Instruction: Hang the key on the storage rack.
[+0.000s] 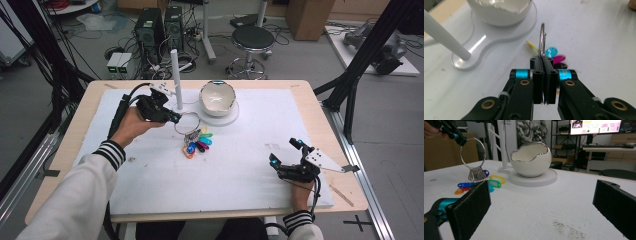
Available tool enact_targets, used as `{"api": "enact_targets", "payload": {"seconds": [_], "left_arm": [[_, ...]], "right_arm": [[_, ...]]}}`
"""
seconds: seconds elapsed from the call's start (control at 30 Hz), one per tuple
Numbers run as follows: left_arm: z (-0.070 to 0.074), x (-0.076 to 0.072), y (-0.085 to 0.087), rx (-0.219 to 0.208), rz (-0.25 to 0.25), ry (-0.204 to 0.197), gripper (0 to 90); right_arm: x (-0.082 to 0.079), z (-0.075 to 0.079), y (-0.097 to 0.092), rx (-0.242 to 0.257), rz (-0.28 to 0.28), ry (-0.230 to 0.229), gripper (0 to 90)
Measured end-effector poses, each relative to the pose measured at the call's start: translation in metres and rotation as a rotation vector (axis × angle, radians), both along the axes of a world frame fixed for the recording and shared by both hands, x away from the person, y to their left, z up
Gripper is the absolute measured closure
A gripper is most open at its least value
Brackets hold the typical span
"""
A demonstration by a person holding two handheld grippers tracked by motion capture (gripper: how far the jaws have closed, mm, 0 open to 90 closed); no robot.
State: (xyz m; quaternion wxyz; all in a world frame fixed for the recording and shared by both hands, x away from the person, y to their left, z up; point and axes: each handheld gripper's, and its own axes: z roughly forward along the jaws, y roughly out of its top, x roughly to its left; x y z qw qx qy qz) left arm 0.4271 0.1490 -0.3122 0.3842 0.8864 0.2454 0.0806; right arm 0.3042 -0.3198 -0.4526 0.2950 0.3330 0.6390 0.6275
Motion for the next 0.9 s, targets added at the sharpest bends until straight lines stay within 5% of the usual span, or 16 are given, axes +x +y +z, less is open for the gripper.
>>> {"api": "enact_targets", "payload": {"seconds": [0.23, 0.9], "left_arm": [[0.018, -0.003, 0.011, -0.037, -0.012, -0.117, 87.6], [0.033, 0.003, 0.038, -0.147, 0.053, -0.195, 87.6]], "right_arm": [[0.000, 0.000, 0.000, -0.004, -0.002, 0.000, 1.0], [0.000, 0.000, 0.000, -0.002, -0.002, 0.002, 1.0]]}}
